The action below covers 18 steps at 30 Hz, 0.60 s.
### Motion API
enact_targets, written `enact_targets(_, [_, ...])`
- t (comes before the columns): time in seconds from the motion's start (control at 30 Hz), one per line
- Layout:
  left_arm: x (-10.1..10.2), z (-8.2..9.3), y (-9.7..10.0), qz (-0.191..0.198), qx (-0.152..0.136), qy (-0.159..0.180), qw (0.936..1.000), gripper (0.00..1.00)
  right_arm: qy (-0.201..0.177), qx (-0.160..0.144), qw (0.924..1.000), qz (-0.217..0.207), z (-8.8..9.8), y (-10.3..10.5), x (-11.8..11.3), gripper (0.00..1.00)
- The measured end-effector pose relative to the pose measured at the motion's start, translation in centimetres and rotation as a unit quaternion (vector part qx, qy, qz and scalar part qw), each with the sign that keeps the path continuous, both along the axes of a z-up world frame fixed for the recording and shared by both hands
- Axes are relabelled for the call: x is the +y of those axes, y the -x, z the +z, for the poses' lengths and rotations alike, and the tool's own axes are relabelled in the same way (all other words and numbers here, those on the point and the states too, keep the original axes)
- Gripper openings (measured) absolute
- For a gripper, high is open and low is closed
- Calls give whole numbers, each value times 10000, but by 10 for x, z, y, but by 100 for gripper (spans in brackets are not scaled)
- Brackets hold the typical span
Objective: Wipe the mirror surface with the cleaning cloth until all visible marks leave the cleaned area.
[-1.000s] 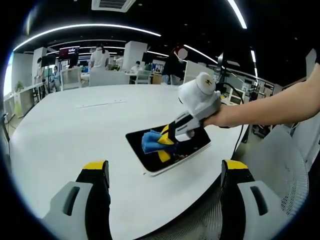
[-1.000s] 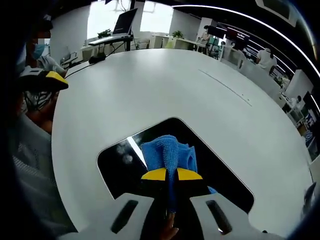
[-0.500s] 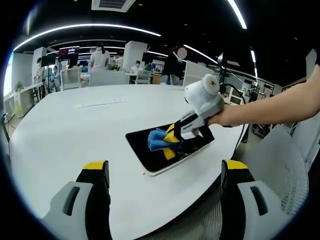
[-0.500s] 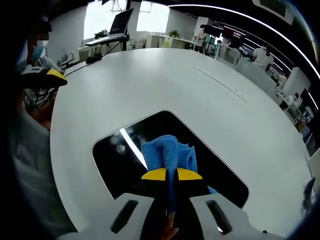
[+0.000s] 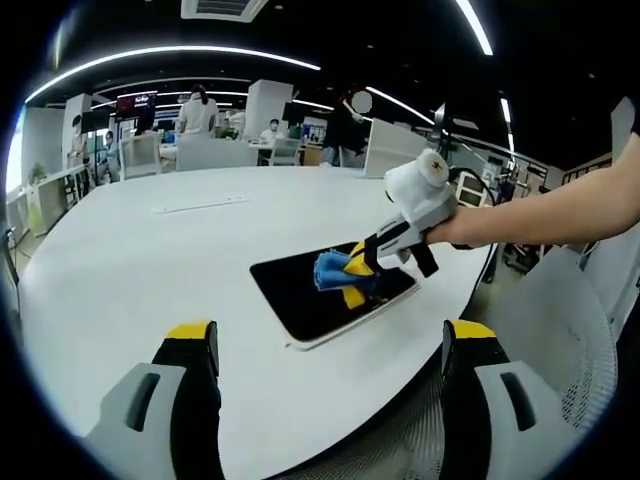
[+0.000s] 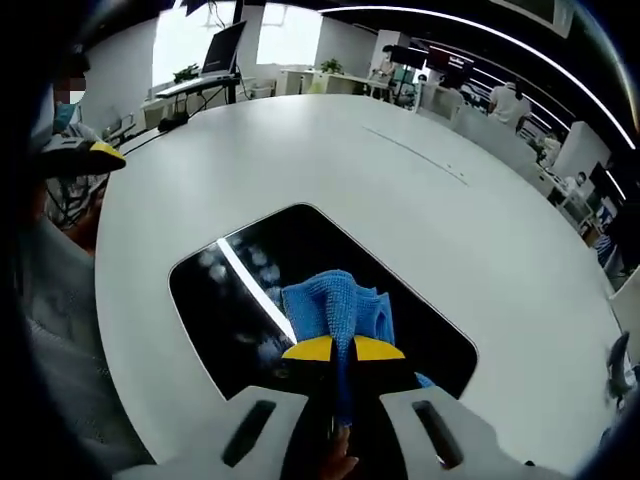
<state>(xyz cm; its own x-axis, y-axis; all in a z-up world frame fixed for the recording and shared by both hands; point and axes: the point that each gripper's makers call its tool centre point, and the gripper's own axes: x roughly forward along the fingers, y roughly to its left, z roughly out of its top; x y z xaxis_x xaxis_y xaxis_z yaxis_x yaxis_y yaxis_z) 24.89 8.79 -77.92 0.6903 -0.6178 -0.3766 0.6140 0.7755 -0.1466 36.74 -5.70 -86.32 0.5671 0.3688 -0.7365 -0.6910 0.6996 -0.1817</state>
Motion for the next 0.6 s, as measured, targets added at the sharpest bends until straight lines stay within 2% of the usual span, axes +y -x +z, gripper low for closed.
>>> enact_targets(0.37, [-1,0,1,-1,10,-17,10000,92,-15,6,9997,-230,0,1,-25,0])
enact_targets(0.6, [-4,-4,2,-75,93,-98,9999,92,-152,-9,9993,-355,0,1,-26,0])
